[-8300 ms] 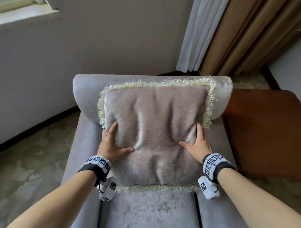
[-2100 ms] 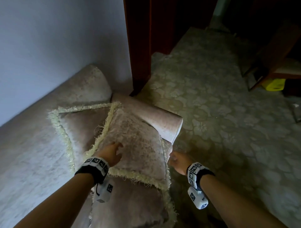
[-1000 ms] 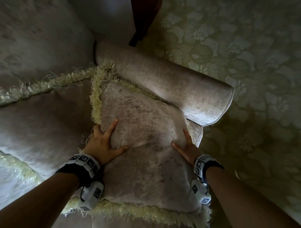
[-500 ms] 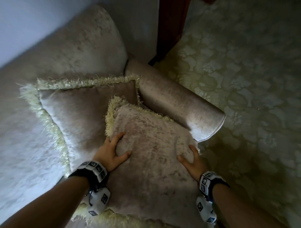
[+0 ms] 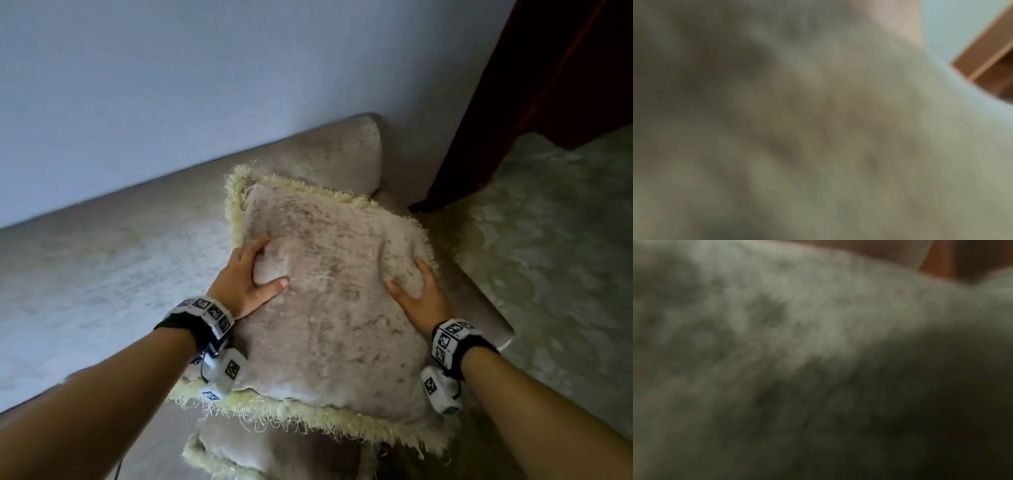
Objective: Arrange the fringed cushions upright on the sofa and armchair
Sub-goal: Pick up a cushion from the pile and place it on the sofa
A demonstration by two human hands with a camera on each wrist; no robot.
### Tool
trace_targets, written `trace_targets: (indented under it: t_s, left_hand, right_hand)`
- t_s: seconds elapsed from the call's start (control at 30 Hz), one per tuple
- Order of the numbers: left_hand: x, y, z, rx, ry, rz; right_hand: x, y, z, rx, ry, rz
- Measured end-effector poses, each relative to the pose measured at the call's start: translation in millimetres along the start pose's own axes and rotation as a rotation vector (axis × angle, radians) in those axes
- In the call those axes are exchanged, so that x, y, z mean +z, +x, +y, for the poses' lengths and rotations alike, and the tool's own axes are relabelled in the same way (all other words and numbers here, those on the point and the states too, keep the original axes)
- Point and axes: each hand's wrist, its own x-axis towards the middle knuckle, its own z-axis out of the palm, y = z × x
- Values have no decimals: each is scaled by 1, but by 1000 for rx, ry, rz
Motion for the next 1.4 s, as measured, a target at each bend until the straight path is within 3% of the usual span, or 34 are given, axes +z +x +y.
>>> trace_targets:
  t_s: [0.33, 0.53, 0.87, 1.1, 1.4]
  left_hand:
    - [-142, -140, -39, -155, -6, 300]
    - [-211, -234, -90, -258, 76, 357]
    - [-273, -424, -217, -481, 117, 357]
    - [-301, -548, -303, -639, 108, 513]
    - [-338, -629, -376, -821, 161, 583]
  right_hand:
    - [82, -39, -153, -396, -123, -261]
    - [165, -89, -220, -596, -226, -476]
    - [330, -247, -272, -749, -372, -690]
    - [458, -343, -292, -849, -367, -760]
    - [599, -396, -325, -889, -450, -918]
